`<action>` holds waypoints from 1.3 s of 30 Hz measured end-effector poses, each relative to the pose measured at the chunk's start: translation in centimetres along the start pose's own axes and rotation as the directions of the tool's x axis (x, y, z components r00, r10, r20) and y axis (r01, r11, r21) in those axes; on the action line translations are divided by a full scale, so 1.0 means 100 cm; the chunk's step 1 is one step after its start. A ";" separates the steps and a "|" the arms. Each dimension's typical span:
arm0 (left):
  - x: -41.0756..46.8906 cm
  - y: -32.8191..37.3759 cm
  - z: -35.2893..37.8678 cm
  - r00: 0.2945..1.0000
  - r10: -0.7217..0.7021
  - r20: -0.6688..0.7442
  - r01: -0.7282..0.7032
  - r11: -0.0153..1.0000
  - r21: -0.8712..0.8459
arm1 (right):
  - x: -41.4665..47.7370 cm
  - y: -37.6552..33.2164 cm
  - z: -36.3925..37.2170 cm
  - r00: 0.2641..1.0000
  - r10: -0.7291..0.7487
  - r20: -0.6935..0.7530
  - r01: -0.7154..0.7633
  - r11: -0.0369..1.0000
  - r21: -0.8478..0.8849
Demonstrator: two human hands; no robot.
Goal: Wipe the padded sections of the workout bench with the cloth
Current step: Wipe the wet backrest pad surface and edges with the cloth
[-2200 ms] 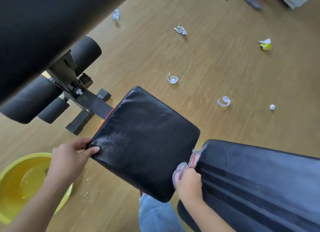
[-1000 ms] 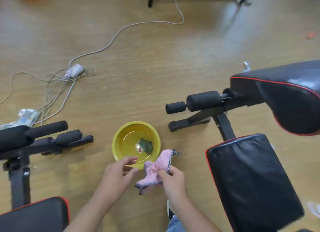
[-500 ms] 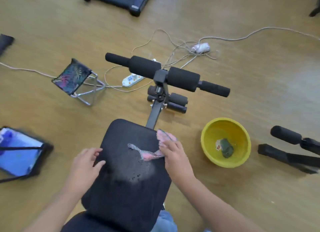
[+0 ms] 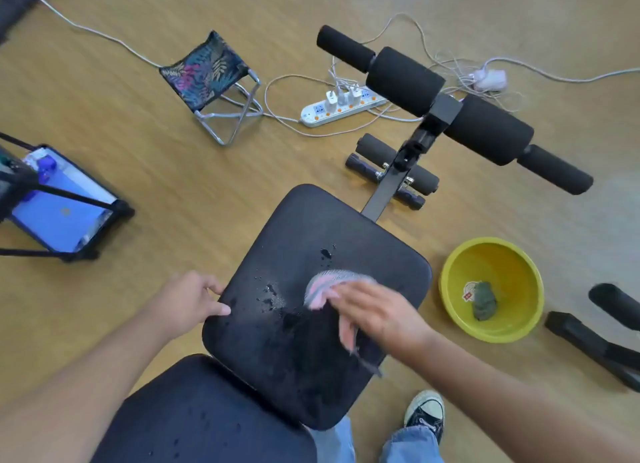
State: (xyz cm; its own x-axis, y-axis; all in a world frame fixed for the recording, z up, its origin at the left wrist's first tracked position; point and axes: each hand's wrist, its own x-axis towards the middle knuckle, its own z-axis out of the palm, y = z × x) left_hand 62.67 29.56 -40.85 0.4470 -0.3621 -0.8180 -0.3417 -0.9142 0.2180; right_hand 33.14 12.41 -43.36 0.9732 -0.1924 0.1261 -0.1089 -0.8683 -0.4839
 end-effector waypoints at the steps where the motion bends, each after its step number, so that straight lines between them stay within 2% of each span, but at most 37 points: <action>1: 0.002 -0.004 0.002 1.000 -0.015 -0.011 0.015 1.000 -0.003 | 0.013 0.025 -0.013 0.975 0.189 -0.116 -0.195 0.980 -0.037; 3: 0.005 -0.007 0.004 0.999 -0.019 -0.034 0.019 1.000 -0.009 | 0.026 0.027 -0.008 0.811 0.522 -0.262 -0.541 0.841 0.002; 4: 0.007 -0.006 0.005 0.999 -0.016 -0.040 0.016 1.000 -0.010 | 0.026 0.002 0.015 0.779 0.563 -0.277 -0.579 0.815 0.026; 5: 0.008 -0.006 0.005 0.999 -0.015 -0.044 0.014 1.000 -0.016 | 0.023 -0.034 0.043 0.849 0.469 -0.244 -0.480 0.877 0.020; 6: 0.007 -0.006 0.004 0.999 -0.015 -0.049 0.015 1.000 -0.011 | 0.018 -0.073 0.061 0.962 0.219 -0.164 -0.224 0.974 -0.012; 7: 0.007 -0.006 0.004 0.998 -0.010 -0.056 0.010 1.000 0.002 | 0.011 -0.101 0.071 0.995 -0.083 -0.053 0.081 0.996 -0.044; 8: 0.007 -0.005 0.003 0.998 -0.007 -0.062 0.008 1.000 0.020 | 0.010 -0.105 0.072 0.959 -0.272 0.083 0.274 0.962 -0.005; 9: 0.006 -0.005 0.003 0.998 -0.002 -0.066 0.004 1.000 0.029 | 0.017 -0.091 0.065 0.924 -0.352 0.149 0.354 0.935 0.018; 10: 0.006 -0.003 0.003 0.998 0.003 -0.066 -0.001 1.000 0.026 | 0.032 -0.068 0.053 0.937 -0.324 0.131 0.331 0.943 -0.035; 12: 0.004 -0.004 0.005 0.998 0.019 -0.059 -0.019 1.000 0.002 | 0.064 -0.015 0.027 0.998 -0.028 -0.058 0.020 0.991 -0.132; 13: 0.003 -0.005 0.006 0.997 0.028 -0.067 -0.029 1.000 -0.012 | 0.078 0.002 0.019 0.967 0.167 -0.194 -0.194 0.972 -0.131; 14: 0.002 -0.009 0.007 0.996 0.027 -0.081 -0.029 0.999 -0.027 | 0.088 0.003 0.018 0.896 0.337 -0.290 -0.368 0.928 -0.056; 15: 0.002 -0.012 0.007 0.996 0.019 -0.083 -0.024 0.998 -0.060 | 0.093 -0.017 0.032 0.822 0.486 -0.298 -0.493 0.868 0.057; 16: 0.000 -0.015 0.006 0.998 0.012 -0.058 -0.019 0.992 -0.127 | 0.091 -0.049 0.051 0.823 0.504 -0.260 -0.497 0.862 0.098; 17: 0.000 -0.019 0.003 1.000 0.012 -0.008 -0.014 0.978 -0.206 | 0.083 -0.090 0.068 0.914 0.379 -0.149 -0.362 0.924 0.126; 18: 0.001 -0.025 0.000 0.999 0.023 0.048 -0.009 0.963 -0.270 | 0.070 -0.128 0.083 0.993 0.117 -0.012 -0.115 0.985 0.126; 19: 0.000 -0.030 -0.004 0.995 0.037 0.096 -0.004 0.948 -0.320 | 0.057 -0.147 0.094 0.990 -0.118 0.075 0.113 0.991 0.076; 20: -0.001 -0.033 -0.006 0.990 0.053 0.129 -0.004 0.936 -0.353 | 0.051 -0.142 0.095 0.936 -0.316 0.156 0.308 0.949 0.073; 21: -0.003 -0.035 -0.007 0.987 0.070 0.144 -0.012 0.930 -0.367 | 0.058 -0.120 0.090 0.906 -0.382 0.180 0.384 0.923 0.026; 22: -0.003 -0.036 -0.007 0.986 0.081 0.145 -0.022 0.928 -0.373 | 0.076 -0.092 0.077 0.934 -0.323 0.156 0.330 0.944 -0.024; 23: -0.004 -0.038 -0.007 0.987 0.084 0.139 -0.027 0.927 -0.374 | 0.096 -0.064 0.066 0.980 -0.186 0.066 0.191 0.978 -0.081; 24: -0.005 -0.041 -0.006 0.988 0.082 0.132 -0.027 0.927 -0.374 | 0.115 -0.042 0.055 0.995 0.023 -0.096 -0.033 0.993 -0.112; 25: -0.005 -0.044 -0.005 0.989 0.083 0.125 -0.032 0.932 -0.361 | 0.130 -0.034 0.051 0.952 0.234 -0.200 -0.256 0.962 -0.091; 26: -0.005 -0.046 -0.006 0.988 0.093 0.125 -0.045 0.939 -0.342 | 0.135 -0.045 0.055 0.896 0.374 -0.239 -0.398 0.915 -0.060; 27: -0.005 -0.047 -0.009 0.984 0.111 0.137 -0.062 0.945 -0.321 | 0.131 -0.068 0.072 0.887 0.404 -0.225 -0.419 0.908 -0.021; 28: -0.005 -0.048 -0.012 0.980 0.134 0.150 -0.084 0.950 -0.301 | 0.121 -0.099 0.091 0.951 0.279 -0.131 -0.285 0.958 -0.034; 29: -0.004 -0.050 -0.016 0.974 0.161 0.157 -0.115 0.956 -0.272 | 0.108 -0.128 0.104 0.999 0.026 -0.030 -0.028 0.997 -0.068; 30: -0.004 -0.052 -0.020 0.971 0.181 0.159 -0.141 0.962 -0.234 | 0.099 -0.142 0.109 0.969 -0.229 0.090 0.235 0.970 -0.059; 31: -0.005 -0.055 -0.023 0.970 0.184 0.157 -0.151 0.967 -0.205 | 0.099 -0.138 0.109 0.901 -0.383 0.206 0.396 0.918 -0.028; 32: -0.006 -0.056 -0.024 0.972 0.181 0.148 -0.153 0.971 -0.186 | 0.111 -0.122 0.101 0.859 -0.440 0.263 0.465 0.884 -0.040; 33: -0.007 -0.056 -0.025 0.974 0.172 0.150 -0.145 0.974 -0.176 | 0.129 -0.100 0.091 0.878 -0.412 0.244 0.448 0.887 -0.116; 34: -0.008 -0.057 -0.024 0.974 0.156 0.162 -0.126 0.976 -0.180 | 0.149 -0.078 0.080 0.939 -0.280 0.199 0.315 0.933 -0.172; 35: -0.010 -0.057 -0.022 0.977 0.135 0.165 -0.103 0.977 -0.189 | 0.168 -0.060 0.070 0.994 -0.094 0.056 0.103 0.976 -0.194; 36: -0.011 -0.057 -0.021 0.981 0.123 0.152 -0.089 0.974 -0.209 | 0.185 -0.053 0.063 0.995 0.085 -0.051 -0.092 0.982 -0.167; 37: -0.011 -0.057 -0.018 0.984 0.123 0.131 -0.092 0.971 -0.222 | 0.194 -0.064 0.061 0.981 0.191 -0.038 -0.195 0.973 -0.128; 38: -0.012 -0.057 -0.016 0.984 0.141 0.108 -0.115 0.969 -0.217 | 0.188 -0.090 0.065 0.987 0.157 0.014 -0.152 0.969 -0.196; 39: -0.011 -0.057 -0.013 0.981 0.167 0.101 -0.147 0.973 -0.179 | 0.166 -0.116 0.072 0.987 0.026 0.160 0.021 0.957 -0.289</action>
State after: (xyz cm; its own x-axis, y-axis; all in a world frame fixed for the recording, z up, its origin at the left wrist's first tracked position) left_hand 65.19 34.96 -40.47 0.2977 -0.4890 -0.8199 -0.2497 -0.8688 0.4275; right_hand 51.99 22.60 -41.88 0.9899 -0.1395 -0.0271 -0.1421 -0.9673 -0.2103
